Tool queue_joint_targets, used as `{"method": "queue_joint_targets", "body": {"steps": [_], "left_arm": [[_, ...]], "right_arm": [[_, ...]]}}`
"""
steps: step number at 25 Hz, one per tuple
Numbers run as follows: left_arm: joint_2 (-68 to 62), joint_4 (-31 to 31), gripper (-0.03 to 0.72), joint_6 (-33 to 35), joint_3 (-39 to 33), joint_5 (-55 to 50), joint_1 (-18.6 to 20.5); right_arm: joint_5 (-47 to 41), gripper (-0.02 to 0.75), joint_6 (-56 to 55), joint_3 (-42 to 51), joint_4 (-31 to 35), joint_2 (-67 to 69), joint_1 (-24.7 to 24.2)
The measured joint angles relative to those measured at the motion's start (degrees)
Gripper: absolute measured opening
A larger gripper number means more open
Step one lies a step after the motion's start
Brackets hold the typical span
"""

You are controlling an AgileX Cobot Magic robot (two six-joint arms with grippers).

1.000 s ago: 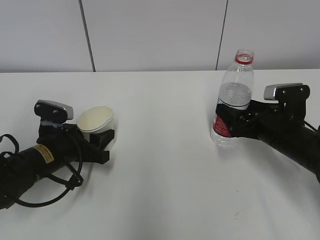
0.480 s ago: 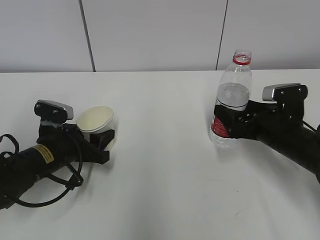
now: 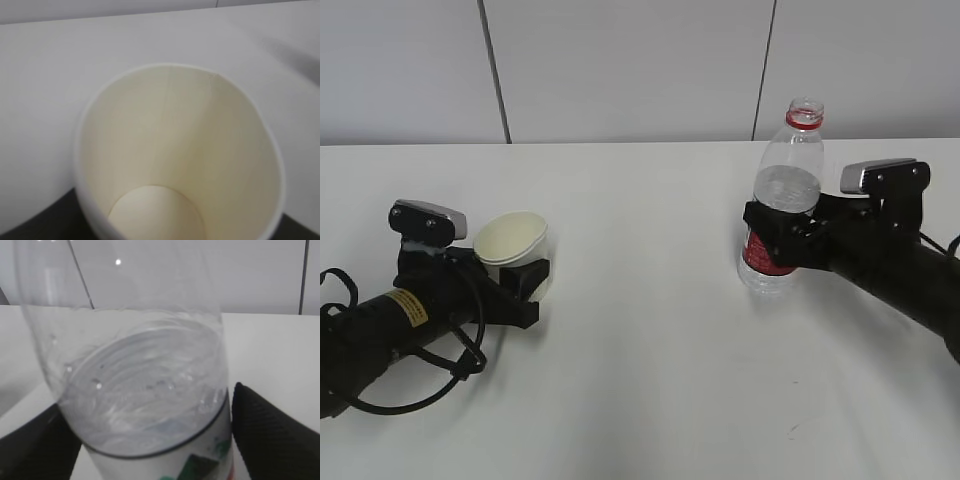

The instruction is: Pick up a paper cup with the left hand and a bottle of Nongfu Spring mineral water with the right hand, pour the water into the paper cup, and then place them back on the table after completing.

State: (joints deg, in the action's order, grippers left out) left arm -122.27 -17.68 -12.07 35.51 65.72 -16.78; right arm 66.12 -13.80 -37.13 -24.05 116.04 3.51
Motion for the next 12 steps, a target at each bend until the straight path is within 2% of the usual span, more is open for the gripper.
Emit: {"method": "queue_joint_targets", "body": {"steps": [9, 12], "left_arm": [[0.0, -1.11, 0.402, 0.0, 0.0, 0.0, 0.0], [0.0, -1.12, 0.402, 0.0, 0.0, 0.0, 0.0]], "right_arm": [[-0.11, 0.677, -0.12, -3.8, -1.06, 2.74, 0.0], [-0.11, 0.628, -0.22, -3.91, -1.32, 2.74, 0.0]]}}
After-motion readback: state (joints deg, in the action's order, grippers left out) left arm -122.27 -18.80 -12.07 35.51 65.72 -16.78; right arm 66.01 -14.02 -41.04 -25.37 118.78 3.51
